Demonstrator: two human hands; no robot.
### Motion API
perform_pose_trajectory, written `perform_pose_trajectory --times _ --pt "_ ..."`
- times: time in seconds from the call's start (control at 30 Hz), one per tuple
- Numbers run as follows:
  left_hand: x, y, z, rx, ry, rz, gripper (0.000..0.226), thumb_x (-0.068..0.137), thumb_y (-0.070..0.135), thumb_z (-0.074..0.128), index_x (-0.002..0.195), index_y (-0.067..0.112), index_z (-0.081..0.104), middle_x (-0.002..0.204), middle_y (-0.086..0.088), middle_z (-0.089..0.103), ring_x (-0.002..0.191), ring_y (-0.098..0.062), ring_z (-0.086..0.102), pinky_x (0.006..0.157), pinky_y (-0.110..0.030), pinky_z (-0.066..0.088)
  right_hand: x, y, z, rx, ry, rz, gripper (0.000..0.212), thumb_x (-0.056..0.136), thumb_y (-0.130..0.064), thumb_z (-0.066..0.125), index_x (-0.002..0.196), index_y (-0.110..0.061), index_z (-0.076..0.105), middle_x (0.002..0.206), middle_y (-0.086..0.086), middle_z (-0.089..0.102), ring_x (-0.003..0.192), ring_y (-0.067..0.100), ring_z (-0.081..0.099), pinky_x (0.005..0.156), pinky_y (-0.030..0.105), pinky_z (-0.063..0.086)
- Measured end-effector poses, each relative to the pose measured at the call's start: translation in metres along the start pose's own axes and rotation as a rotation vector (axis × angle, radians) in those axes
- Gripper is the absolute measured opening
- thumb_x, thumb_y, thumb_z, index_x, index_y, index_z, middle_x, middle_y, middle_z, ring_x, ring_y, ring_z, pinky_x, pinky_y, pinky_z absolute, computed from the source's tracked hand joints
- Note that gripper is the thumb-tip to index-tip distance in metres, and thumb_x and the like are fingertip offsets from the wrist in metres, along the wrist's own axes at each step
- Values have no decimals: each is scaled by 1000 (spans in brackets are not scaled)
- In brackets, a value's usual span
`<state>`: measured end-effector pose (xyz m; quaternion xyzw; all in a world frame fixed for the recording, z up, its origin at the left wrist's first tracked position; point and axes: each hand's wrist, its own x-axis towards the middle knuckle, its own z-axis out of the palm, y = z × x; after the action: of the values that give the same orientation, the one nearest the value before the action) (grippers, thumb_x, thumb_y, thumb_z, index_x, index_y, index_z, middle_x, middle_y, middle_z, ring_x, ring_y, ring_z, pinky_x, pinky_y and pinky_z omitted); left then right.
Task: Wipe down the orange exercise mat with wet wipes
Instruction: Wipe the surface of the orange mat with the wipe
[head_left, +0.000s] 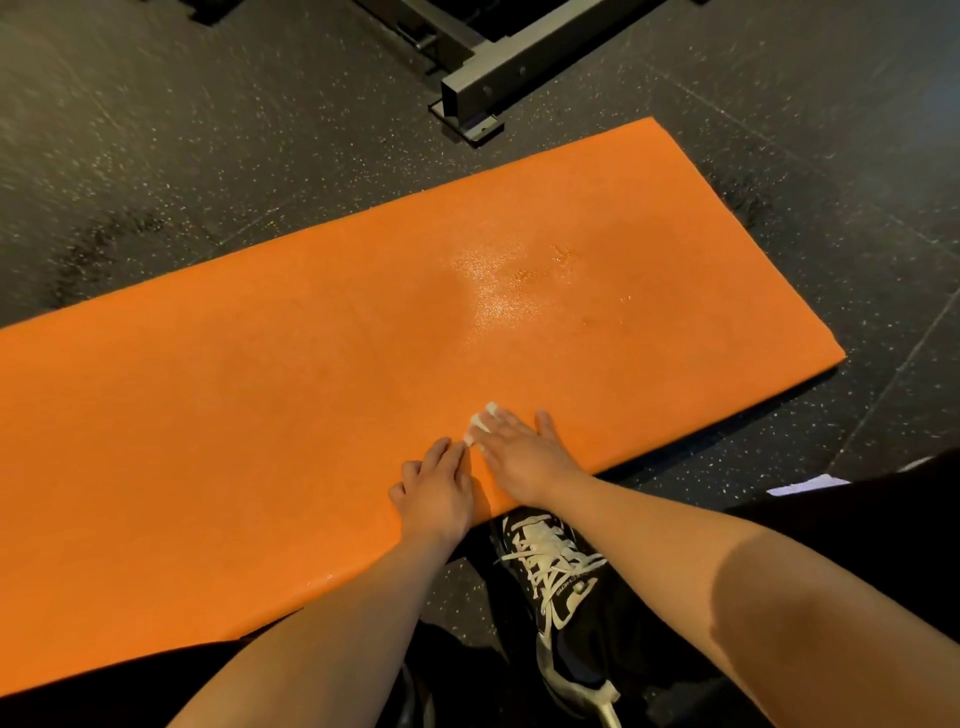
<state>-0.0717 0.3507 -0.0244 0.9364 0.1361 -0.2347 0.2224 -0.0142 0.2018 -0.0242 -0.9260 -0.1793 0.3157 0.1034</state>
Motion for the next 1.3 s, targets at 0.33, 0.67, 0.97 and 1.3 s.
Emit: perform_pose_trajectory --times 0.33,0.67,0.97,1.3 --pt "-7 -3 9 -35 22 26 47 107 40 30 154 38 33 165 14 21 139 -20 25 109 -39 20 -15 -20 23 77 80 22 53 110 -35 16 162 -27 14 170 -8 5 156 11 -7 125 49 -7" --pt "-21 -2 8 -2 -44 46 51 107 37 29 158 33 24 167 10 12 148 -23 12 118 -42 11 -39 14 15 136 145 413 56 109 -29 18 163 -22 3 170 -1 -7 155 20 -13 124 53 -8" --pt "-27 -3 4 7 -107 77 49 109 38 28 157 31 27 167 7 15 152 -25 12 121 -44 10 -38 -23 26 26 78 100 52 110 -28 22 161 -29 15 170 -8 3 156 12 -8 124 52 -3" --pt "-33 -4 -1 0 -146 96 50 108 36 30 157 27 30 167 0 18 153 -25 16 123 -43 14 -55 -38 50 71 178 43 51 108 -27 29 158 -20 23 164 7 16 155 26 2 125 47 4"
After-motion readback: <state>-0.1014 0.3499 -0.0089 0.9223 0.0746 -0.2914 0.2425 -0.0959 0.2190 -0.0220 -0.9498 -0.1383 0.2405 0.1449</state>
